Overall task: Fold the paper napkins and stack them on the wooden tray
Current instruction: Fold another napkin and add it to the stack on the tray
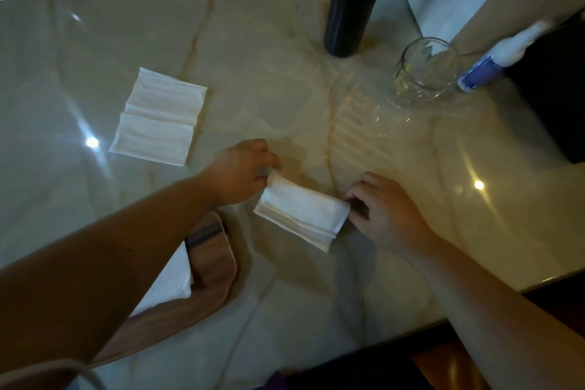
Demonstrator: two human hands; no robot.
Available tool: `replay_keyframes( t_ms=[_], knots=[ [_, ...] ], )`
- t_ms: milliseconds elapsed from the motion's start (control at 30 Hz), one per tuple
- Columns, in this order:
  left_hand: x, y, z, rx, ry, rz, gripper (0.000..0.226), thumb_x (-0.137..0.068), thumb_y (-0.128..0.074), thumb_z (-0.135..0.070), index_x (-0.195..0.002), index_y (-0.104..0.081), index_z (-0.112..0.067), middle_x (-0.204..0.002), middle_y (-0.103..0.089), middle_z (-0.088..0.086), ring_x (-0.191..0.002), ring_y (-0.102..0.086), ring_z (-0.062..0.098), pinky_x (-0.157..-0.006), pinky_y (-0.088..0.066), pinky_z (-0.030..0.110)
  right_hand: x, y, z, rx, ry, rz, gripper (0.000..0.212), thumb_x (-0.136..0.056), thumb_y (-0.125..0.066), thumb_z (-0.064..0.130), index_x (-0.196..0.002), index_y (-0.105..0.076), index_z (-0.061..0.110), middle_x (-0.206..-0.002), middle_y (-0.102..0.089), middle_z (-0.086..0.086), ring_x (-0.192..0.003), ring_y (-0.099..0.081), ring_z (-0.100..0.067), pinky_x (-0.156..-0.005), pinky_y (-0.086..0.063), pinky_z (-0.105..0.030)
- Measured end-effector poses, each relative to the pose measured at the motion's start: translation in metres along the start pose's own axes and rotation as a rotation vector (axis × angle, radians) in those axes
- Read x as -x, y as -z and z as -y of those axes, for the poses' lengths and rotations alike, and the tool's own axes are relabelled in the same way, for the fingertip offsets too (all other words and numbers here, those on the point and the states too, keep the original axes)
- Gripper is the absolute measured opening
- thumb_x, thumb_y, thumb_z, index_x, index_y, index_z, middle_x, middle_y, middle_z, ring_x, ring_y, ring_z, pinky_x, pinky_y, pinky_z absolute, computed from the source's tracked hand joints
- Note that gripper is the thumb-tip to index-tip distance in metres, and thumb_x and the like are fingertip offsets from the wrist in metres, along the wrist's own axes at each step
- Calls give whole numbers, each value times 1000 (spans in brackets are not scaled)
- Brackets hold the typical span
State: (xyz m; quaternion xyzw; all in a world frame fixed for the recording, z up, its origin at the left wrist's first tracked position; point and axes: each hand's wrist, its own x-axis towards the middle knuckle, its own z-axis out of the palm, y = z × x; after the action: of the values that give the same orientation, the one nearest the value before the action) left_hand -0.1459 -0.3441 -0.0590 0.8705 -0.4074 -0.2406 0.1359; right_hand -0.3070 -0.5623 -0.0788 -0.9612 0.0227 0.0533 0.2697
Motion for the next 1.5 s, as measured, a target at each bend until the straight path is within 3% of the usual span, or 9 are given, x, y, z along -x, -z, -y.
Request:
replay_keyframes(
  t_ms=[300,600,700,833,933,1067,1167,1267,1500],
  knots=[
    [13,-15,3,-84,3,-215,26,-75,-46,-27,-85,-67,-13,-82,-66,9,-73,-61,29,-58,-50,35,-13,6,-5,5,42,-126,12,-72,-65,9,-83,-65,14,-82,-65,-2,-74,-61,-25,-66,-48,-36],
    [4,-6,6,126,139,-137,20,-82,-55,-5,-98,-65,-12,-98,-61,8,-90,-58,27,-81,-49,37,-27,9,-1,-356,-247,-42,24,-77,-62,2,-95,-64,18,-85,-66,9,-77,-62,-12,-71,-47,-18],
    [-2,4,6,200,196,-58,31,-83,-49,2,-105,-65,-11,-108,-62,9,-98,-58,26,-89,-43,30,-40,15,-3,-513,-339,69,35,-73,-49,-9,-92,-64,16,-84,-67,-3,-68,-64,-20,-68,-51,-31],
    [-13,13,-2,167,233,51,24,-93,-47,-20,-107,-64,-10,-109,-64,9,-99,-58,25,-86,-42,30,-55,23,-2,-541,-435,135,16,-84,-54,8,-78,-68,11,-62,-65,-16,-43,-56,-14,-55,-43,-27],
    [-21,13,-7,85,179,96,24,-90,-53,-29,-103,-63,-12,-97,-63,5,-91,-59,25,-83,-46,34,-61,27,1,-351,-375,234,22,-85,-64,28,-75,-68,8,-46,-61,1,-39,-53,-5,-50,-40,-23],
    [-23,10,-6,26,119,149,21,-82,-64,-33,-99,-62,-21,-95,-52,0,-91,-56,22,-81,-44,32,-67,30,7,-259,-294,305,14,-79,-71,18,-66,-66,13,-55,-59,5,-45,-50,-4,-55,-40,-25],
    [-20,6,-2,-12,81,178,28,-78,-68,-36,-102,-61,-24,-99,-50,2,-93,-53,22,-85,-46,37,-69,34,9,-271,-240,255,24,-74,-74,14,-63,-58,27,-65,-59,11,-59,-53,-5,-58,-41,-23],
    [-17,3,-2,-45,46,173,24,-78,-67,-34,-98,-61,-22,-94,-47,0,-91,-51,23,-81,-45,36,-70,39,10,-308,-234,236,25,-71,-75,10,-63,-58,26,-66,-60,8,-58,-52,-6,-58,-42,-26],
    [2,32,-14,288,159,-5,9,-81,-67,-25,-86,-66,-19,-77,-61,-5,-67,-55,7,-62,-39,23,-76,63,27,-454,-193,197,16,-69,-78,9,-69,-62,13,-59,-54,3,-53,-44,-5,-54,-37,-26]
  ],
)
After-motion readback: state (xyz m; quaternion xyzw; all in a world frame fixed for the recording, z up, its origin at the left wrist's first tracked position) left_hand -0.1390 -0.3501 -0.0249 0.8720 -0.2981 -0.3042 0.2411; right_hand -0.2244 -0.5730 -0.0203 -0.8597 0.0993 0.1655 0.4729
